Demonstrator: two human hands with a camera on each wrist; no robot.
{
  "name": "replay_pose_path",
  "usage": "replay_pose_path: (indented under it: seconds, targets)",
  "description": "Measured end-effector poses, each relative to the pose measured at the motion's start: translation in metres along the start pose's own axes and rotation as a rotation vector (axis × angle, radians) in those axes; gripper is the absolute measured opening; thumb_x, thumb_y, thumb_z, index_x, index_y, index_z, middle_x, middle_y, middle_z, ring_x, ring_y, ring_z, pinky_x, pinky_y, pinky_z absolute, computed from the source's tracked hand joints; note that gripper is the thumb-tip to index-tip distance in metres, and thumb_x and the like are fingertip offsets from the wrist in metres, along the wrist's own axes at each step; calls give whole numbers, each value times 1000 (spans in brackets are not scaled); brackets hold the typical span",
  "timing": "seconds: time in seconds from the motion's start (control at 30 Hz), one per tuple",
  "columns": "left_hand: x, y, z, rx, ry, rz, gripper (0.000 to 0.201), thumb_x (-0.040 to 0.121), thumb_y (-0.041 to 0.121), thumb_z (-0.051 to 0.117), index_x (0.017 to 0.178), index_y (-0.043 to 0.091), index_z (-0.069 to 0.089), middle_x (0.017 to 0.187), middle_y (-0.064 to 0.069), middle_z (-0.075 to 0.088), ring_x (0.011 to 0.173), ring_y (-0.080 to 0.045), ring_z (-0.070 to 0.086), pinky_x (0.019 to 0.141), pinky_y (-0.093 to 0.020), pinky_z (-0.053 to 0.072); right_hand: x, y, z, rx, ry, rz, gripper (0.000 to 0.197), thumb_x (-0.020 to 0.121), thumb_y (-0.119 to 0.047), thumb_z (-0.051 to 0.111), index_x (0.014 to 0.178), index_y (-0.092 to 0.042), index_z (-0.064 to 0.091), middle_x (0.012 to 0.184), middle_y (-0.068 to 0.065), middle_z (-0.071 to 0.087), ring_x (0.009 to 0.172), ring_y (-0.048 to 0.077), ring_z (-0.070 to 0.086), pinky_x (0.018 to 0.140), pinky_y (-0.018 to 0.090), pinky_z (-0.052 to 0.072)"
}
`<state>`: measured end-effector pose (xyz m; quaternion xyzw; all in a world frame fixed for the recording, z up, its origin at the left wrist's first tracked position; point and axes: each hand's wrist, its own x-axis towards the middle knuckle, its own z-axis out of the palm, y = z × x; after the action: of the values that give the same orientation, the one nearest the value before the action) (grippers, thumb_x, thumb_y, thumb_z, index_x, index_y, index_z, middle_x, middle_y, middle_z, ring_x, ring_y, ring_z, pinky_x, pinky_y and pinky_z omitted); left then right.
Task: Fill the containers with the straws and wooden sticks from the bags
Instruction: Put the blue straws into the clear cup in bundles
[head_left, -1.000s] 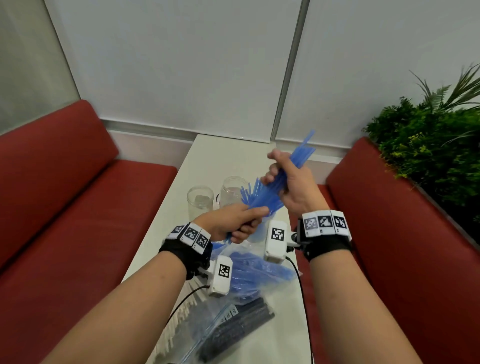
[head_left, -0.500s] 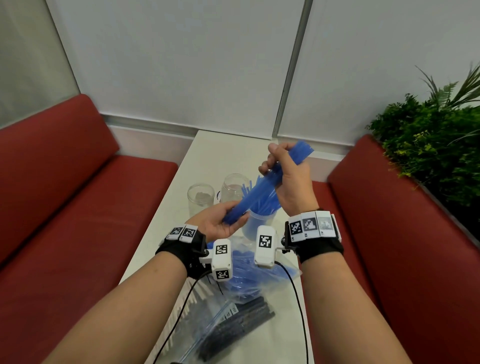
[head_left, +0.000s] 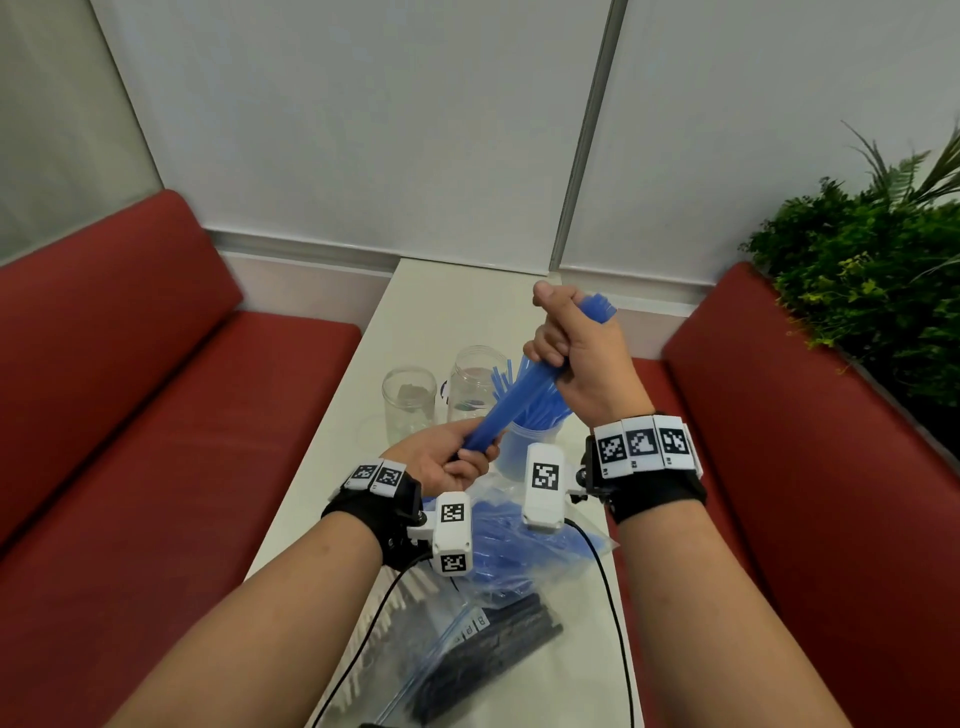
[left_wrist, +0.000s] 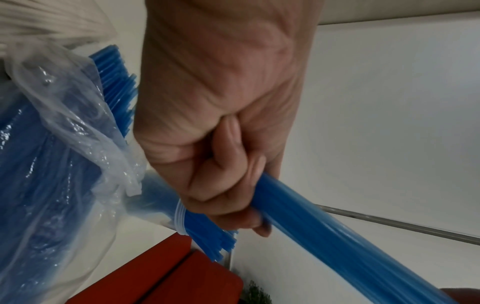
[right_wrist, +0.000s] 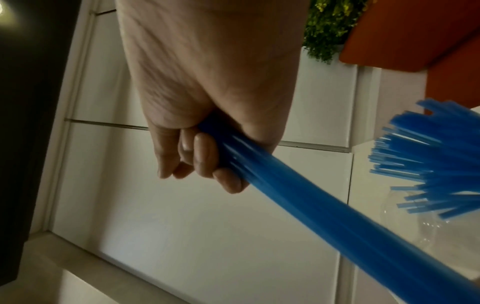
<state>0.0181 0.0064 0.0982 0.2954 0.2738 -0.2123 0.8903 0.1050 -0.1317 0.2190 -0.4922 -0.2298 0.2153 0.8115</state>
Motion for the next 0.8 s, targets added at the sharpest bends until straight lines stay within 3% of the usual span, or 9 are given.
replay_pose_path:
  seconds: [0.17, 0.27, 0.37, 0.47, 0.57, 0.67, 0.73, 0.8]
  targets:
    - [2, 2, -2, -28, -12, -7, 19, 84, 21, 68, 83, 3, 65, 69, -6, 59, 35, -4, 37, 29, -10, 15, -2, -1, 2, -63, -12, -34, 11, 89, -24, 74, 82, -18, 68, 47, -6, 41, 42, 11, 36, 59, 26, 39]
    - [0, 8, 0, 5, 35, 72, 24, 93, 28, 61, 84, 6, 61, 62, -3, 51, 33, -4, 32, 27, -12, 16, 4, -8, 3, -216, -50, -68, 10, 95, -20, 67, 89, -12, 69, 53, 1, 55, 52, 18, 56, 64, 25, 50]
    - [-1, 15, -2, 15, 91, 181, 28, 97, 29, 55, 81, 6, 56, 57, -1, 47, 31, -3, 29, 25, -14, 16, 11, -16, -2, -546, -63, -48, 10, 92, -19, 69, 89, -9, 71, 78, 15, 72, 73, 17, 69, 67, 25, 55]
    - [1, 15, -11, 57, 161, 229, 30, 98, 29, 54, 80, 6, 52, 56, 0, 45, 31, -3, 27, 25, -14, 17, 13, -16, -14, -788, -124, 100, 18, 89, -27, 70, 89, -9, 74, 87, 9, 76, 67, 14, 70, 54, 24, 51]
    - [5, 16, -19, 104, 216, 271, 24, 100, 25, 51, 84, 7, 49, 57, -1, 45, 34, -4, 29, 27, -14, 19, 13, -9, -21, -735, -159, 163, 18, 89, -20, 70, 86, -3, 72, 80, 18, 74, 54, 20, 66, 49, 24, 51]
    - [9, 24, -22, 90, 290, 329, 20, 102, 20, 46, 93, 4, 54, 69, -8, 52, 44, -9, 42, 35, -15, 31, 21, -5, -27, -680, -105, 148, 19, 88, -14, 70, 90, 6, 70, 78, 25, 72, 53, 23, 65, 55, 26, 58]
    - [10, 29, -25, 140, 358, 347, 27, 104, 23, 44, 98, 0, 58, 83, -13, 60, 60, -16, 54, 49, -19, 42, 31, -3, -33, -707, -49, 138, 18, 87, -13, 69, 89, 5, 71, 76, 24, 72, 54, 23, 65, 58, 27, 59]
    - [12, 30, -30, 246, 412, 330, 29, 104, 24, 43, 104, -1, 59, 95, -14, 62, 73, -21, 59, 59, -24, 45, 40, 2, -40, -798, 30, 126, 17, 87, -14, 67, 86, 3, 70, 70, 20, 72, 54, 23, 66, 59, 28, 59]
